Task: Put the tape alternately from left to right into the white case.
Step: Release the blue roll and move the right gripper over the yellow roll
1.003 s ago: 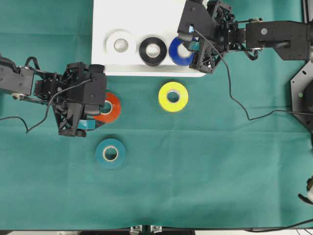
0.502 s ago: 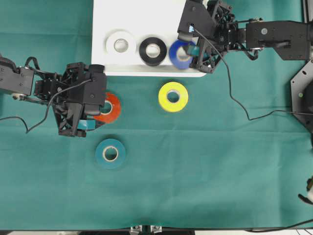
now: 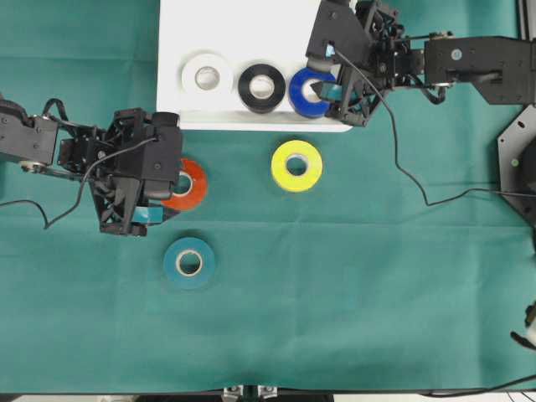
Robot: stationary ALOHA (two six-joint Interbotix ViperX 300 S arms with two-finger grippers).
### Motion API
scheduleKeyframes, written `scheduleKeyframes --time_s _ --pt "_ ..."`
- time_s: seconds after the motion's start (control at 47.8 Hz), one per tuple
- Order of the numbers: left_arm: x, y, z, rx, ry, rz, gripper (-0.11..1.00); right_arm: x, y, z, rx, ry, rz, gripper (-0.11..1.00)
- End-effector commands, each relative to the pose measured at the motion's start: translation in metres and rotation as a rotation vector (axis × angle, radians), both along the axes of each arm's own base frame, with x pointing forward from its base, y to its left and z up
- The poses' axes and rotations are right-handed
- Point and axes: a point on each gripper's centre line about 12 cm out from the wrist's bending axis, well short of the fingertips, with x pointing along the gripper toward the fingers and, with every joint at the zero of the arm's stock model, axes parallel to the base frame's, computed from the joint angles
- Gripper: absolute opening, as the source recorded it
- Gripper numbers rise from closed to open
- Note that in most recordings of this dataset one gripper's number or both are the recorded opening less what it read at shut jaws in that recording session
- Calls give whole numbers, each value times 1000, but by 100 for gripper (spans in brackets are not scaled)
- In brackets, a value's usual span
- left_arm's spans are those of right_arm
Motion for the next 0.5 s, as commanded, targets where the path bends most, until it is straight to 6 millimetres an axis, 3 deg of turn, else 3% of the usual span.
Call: scheduleKeyframes --time_s 0.0,0.481 --pt "3 -2 9 -3 -32 -4 82 4 7 15 -11 -46 24 73" --pt "1 -10 6 -4 -23 -28 81 12 71 30 -7 -88 202 73"
